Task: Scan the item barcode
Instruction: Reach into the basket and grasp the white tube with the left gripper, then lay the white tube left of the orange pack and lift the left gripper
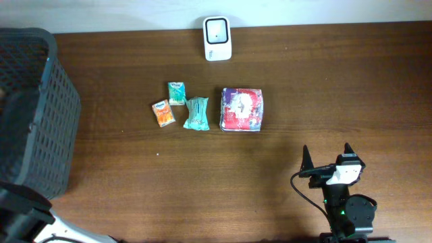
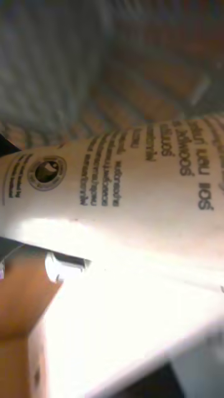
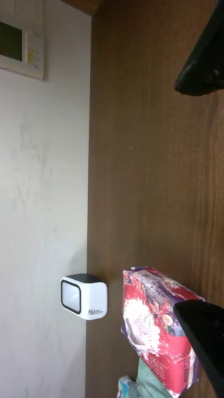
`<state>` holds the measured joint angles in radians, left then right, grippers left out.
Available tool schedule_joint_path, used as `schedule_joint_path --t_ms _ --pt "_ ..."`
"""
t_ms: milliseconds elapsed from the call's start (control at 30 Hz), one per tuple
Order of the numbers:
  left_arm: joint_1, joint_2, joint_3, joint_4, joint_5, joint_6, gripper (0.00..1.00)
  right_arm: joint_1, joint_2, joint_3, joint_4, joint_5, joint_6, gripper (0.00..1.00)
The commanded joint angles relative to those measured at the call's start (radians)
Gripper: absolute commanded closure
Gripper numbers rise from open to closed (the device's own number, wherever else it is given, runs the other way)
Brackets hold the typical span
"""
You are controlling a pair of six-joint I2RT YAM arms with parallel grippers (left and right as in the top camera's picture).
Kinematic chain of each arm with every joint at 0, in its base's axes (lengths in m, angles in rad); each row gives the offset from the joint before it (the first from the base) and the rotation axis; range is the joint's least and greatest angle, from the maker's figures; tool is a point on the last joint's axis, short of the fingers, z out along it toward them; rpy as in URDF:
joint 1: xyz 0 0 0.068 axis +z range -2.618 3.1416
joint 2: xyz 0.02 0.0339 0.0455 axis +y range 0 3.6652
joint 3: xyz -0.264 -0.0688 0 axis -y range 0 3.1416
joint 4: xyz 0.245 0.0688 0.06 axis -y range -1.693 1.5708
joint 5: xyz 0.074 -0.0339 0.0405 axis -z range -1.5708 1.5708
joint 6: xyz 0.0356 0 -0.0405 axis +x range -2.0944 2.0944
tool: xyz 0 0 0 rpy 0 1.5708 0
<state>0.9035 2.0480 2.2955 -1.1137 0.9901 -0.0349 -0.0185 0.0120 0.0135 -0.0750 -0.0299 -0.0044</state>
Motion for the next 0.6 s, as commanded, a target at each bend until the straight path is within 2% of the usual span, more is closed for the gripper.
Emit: schedule_joint_path --t_ms 0,167,200,300,333,367,400,467,567 --pt "-0.064 -0.036 0.15 0.009 0.246 -0.12 1.0 0.005 -0.006 -0.008 -0.003 0.005 -0.002 0.01" --pt "-0.303 -0.086 0.195 0.005 0.27 -0.136 1.0 0.005 -0.006 -0.008 -0.003 0.005 -0.002 0.01" --pt "-0.375 -0.086 0.194 -0.029 0.231 -0.135 1.0 0.005 -0.006 -0.008 -0.003 0.005 -0.002 0.01" --pt "-0.557 -0.085 0.194 -0.169 -0.154 -0.129 1.0 0.005 -0.006 -0.008 -0.003 0.005 -0.002 0.01" --pt "-0.668 -0.084 0.192 -0.248 -0.453 -0.129 1.0 0.005 -0.006 -0.008 -0.003 0.005 -0.002 0.01" --pt "-0.737 -0.083 0.185 -0.29 -0.637 -0.129 1.0 0.005 -0.006 -0.008 -0.003 0.005 -0.002 0.01" --pt "-0.853 -0.083 0.146 -0.354 -0.915 -0.129 1.0 0.005 -0.006 -0.008 -0.003 0.005 -0.002 0.01" --pt "-0.943 -0.083 0.069 -0.392 -1.102 -0.129 1.0 0.005 -0.006 -0.008 -0.003 0.005 -0.002 0.01" --pt "-1.028 -0.083 -0.177 -0.316 -1.184 -0.137 1.0 0.005 -0.006 -0.008 -0.003 0.005 -0.002 0.01"
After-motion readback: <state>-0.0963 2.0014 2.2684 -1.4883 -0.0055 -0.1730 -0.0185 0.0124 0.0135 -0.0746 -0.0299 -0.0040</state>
